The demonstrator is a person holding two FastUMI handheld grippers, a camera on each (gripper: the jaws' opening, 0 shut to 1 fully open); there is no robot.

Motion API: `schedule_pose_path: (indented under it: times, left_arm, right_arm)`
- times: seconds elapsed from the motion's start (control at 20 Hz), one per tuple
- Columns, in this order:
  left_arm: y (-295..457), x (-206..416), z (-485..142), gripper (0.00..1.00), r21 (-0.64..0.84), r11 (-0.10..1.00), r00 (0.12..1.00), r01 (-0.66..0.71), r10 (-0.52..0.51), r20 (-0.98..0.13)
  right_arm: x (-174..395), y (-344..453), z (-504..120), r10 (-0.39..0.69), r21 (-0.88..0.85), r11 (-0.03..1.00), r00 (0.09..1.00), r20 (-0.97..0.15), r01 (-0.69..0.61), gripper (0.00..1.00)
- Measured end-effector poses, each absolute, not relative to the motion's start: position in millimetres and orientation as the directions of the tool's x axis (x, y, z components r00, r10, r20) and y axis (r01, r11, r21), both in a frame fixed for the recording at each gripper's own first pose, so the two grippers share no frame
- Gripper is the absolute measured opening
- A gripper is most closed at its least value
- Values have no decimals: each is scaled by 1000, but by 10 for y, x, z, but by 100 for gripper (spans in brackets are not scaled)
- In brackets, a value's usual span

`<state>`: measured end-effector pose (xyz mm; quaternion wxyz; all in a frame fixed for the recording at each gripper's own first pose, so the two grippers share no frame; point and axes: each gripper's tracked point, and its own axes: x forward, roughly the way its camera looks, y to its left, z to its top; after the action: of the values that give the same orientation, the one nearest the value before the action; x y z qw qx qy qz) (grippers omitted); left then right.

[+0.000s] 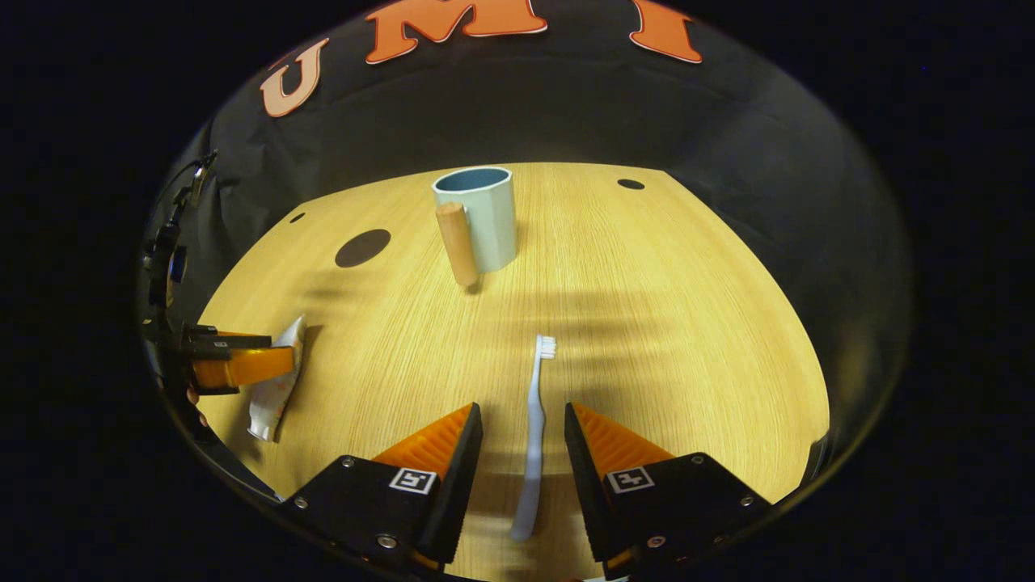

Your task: Put the toothbrush and toothpaste on the desktop into the cup, then pick up the cup and place it on the coaster on the desktop.

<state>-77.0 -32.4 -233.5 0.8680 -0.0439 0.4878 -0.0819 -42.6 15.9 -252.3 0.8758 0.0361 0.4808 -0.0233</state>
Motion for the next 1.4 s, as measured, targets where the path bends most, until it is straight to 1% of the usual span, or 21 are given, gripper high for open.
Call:
schedule_pose_path:
  times: [0.05,0.15,0.2,0.25,0.3,0.35,0.4,0.45,0.5,0.55,0.6,0.65,0.7,0.75,0.85,0.9,1.15,1.4]
  left_arm:
    - [-331,-792,-2337,87,-157,983,504,95,-184,-844]
    - [-362,-866,-2377,85,-158,983,474,91,-182,-862]
    - [-357,-831,-2348,83,-144,985,490,96,-173,-854]
    - [-348,-859,-2405,82,-131,986,476,100,-163,-864]
    - [-342,-821,-2391,82,-118,988,485,101,-152,-861]
    - [-343,-836,-2447,81,-99,991,475,90,-130,-870]
    - [-306,-829,-2442,75,-68,994,477,90,-103,-873]
    - [-317,-837,-2444,64,-53,994,473,100,-94,-876]
    - [-348,-836,-2434,62,-58,992,478,110,-104,-872]
    - [-369,-829,-2423,54,-53,992,480,113,-101,-872]
    - [-380,-811,-2436,46,-54,992,484,112,-102,-869]
    - [-407,-795,-2435,28,-64,991,489,117,-113,-865]
    - [-421,-772,-2407,28,-78,991,498,112,-123,-859]
    - [-411,-779,-2427,20,-88,991,501,101,-127,-856]
    - [-427,-765,-2401,22,-101,990,511,101,-139,-849]
    - [-419,-768,-2392,20,-102,989,519,105,-142,-843]
    - [-368,-700,-2225,20,-105,989,565,101,-144,-813]
    - [-351,-587,-2167,20,-111,990,595,86,-141,-792]
  right_arm:
    - [-446,170,-2565,-3,44,996,527,-850,77,60]
    - [-484,193,-2630,-1,47,996,504,-863,81,59]
    - [-484,185,-2604,-6,43,996,521,-854,82,59]
    - [-454,187,-2654,-9,40,996,512,-859,83,58]
    - [-455,162,-2643,-20,28,996,510,-860,88,58]
    - [-452,150,-2640,-31,15,996,508,-861,86,51]
    - [-447,145,-2633,-40,3,997,509,-860,83,42]
    - [-445,134,-2632,-46,-5,997,508,-860,81,30]
    - [-422,139,-2623,-45,-2,997,511,-858,83,24]
    - [-413,118,-2628,-37,13,996,512,-858,93,17]
    - [-398,114,-2643,-26,32,994,511,-859,105,14]
    - [-400,113,-2626,-13,57,991,515,-857,121,8]
    - [-385,111,-2609,-3,75,989,520,-854,130,7]
    - [-379,127,-2614,0,82,988,525,-851,133,5]
    - [-361,147,-2608,7,83,990,532,-847,118,5]
    - [-357,153,-2563,17,89,990,542,-840,108,5]
    - [-260,135,-2190,38,103,992,612,-790,71,5]
    - [67,163,-1636,35,84,996,723,-690,31,5]
